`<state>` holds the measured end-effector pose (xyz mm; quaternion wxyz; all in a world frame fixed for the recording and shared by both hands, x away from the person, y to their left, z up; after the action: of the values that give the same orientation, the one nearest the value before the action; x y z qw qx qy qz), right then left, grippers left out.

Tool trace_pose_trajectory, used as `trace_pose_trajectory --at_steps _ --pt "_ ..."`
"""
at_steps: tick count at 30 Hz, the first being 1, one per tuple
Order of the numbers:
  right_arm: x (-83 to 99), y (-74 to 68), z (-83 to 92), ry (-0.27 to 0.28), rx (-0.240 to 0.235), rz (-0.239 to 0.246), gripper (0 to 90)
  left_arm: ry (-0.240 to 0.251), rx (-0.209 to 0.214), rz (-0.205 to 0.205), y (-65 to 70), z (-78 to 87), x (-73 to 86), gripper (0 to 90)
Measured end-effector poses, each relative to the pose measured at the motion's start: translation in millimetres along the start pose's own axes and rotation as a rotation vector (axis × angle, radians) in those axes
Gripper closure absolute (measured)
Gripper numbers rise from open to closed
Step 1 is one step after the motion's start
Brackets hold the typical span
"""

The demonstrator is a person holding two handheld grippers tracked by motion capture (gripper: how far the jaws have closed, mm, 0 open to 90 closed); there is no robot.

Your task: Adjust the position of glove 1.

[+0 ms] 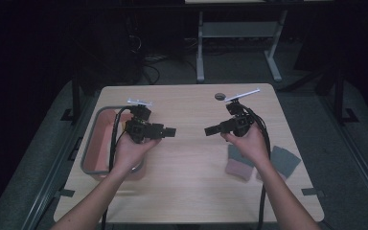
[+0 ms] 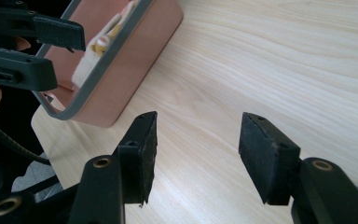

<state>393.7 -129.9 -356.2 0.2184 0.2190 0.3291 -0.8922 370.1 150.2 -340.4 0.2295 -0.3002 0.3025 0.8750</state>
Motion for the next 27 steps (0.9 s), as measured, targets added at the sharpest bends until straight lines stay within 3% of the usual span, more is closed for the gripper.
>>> trace_pose_trajectory --at_steps 11,27 --pt "15.9 14.6 17.0 0.008 0.029 -0.014 44.7 -0.012 0.045 -0.04 19.7 -16.0 -3.6 32.9" --pt "48.2 45.1 43.9 0.026 0.108 -0.05 43.3 -0.048 0.111 -0.085 45.8 -48.3 -2.8 28.6"
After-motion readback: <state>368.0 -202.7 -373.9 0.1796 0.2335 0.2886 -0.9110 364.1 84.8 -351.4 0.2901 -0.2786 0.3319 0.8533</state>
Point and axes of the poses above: each handheld gripper's, and its own axes: z roughly backward along the jaws, x roughly out of its underside, y roughly to its right, the point moved 2 cm from there along -z, roughly forward along the jaws, and after that the axes turned 1 degree about z, right-handed, at the moved point
